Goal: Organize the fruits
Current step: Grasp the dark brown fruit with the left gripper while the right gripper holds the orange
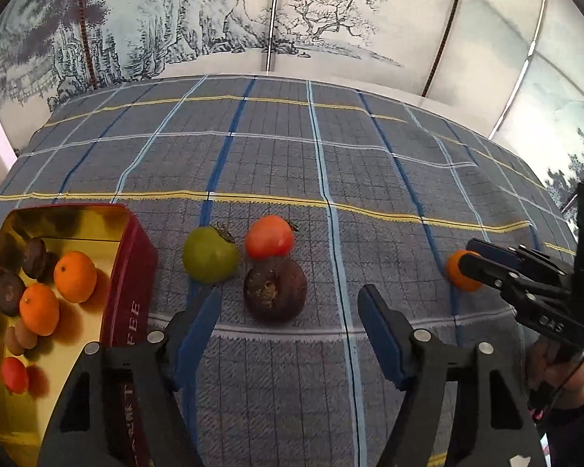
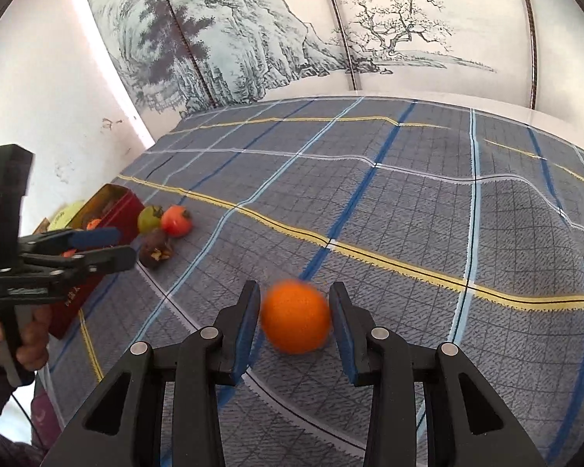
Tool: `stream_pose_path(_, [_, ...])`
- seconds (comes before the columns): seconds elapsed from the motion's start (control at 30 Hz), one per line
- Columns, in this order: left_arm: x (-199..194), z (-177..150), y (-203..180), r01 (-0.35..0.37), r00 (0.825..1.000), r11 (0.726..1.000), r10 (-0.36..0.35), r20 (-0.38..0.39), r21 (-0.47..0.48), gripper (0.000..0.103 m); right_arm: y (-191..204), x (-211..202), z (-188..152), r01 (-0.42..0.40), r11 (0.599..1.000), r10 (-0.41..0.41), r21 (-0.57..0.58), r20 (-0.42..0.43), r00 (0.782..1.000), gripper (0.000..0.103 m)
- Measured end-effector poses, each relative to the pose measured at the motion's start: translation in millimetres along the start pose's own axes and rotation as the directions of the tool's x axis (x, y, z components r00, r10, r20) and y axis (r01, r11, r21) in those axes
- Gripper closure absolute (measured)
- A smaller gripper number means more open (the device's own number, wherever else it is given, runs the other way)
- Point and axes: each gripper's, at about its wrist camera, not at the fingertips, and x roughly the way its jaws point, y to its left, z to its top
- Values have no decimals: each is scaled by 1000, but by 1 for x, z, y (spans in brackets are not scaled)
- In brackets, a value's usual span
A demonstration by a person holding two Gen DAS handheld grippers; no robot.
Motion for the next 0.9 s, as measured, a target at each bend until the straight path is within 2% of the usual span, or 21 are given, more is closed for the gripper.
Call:
stream_pose_path(0.17, [10, 3, -4, -22, 1000, 1000, 23, -14, 17, 36, 0, 2, 1, -3, 1000, 3, 3, -5, 1000, 65])
stream_pose_path(0.23, [15, 5, -5, -14, 1000, 1000, 15, -22, 25, 44, 0, 2, 0, 1, 1000, -1, -2, -11, 1000, 65])
stream_pose_path(0.33, [20, 5, -7, -25, 999, 999, 27, -37, 46, 61, 1, 3, -1, 4, 1000, -4, -3, -15, 1000, 65])
stream_pose_path(0.37, [21, 5, -6, -28, 999, 998, 30, -38, 50, 72, 1, 4, -1, 7, 1000, -7, -3, -21, 1000, 65])
stream_pose_path(0.53, [14, 0, -6, -2, 1000, 999, 3, -21, 46, 76, 6, 14, -2, 26, 999, -28, -30, -73, 997, 65])
stream_pose_path(0.6, [4, -1, -11, -13, 1000, 998, 13, 5, 65, 86, 11, 17, -3, 44, 997, -49, -58, -88, 995, 66])
stream_pose_path(0.73, [-16, -7, -17, 11, 1000, 998, -13, 26, 66, 91, 13, 17, -2, 55, 996, -61, -75, -91, 994, 66])
stream_pose_path(0.77, [-20, -10, -18, 17, 999, 997, -19, 29, 69, 99, 14, 18, -2, 55, 996, -62, -75, -91, 994, 66])
stream_pose_path(0.9, [-25, -17, -14, 22, 999, 998, -24, 29, 58, 99, 14, 18, -2, 58, 995, -65, -83, -94, 993, 66])
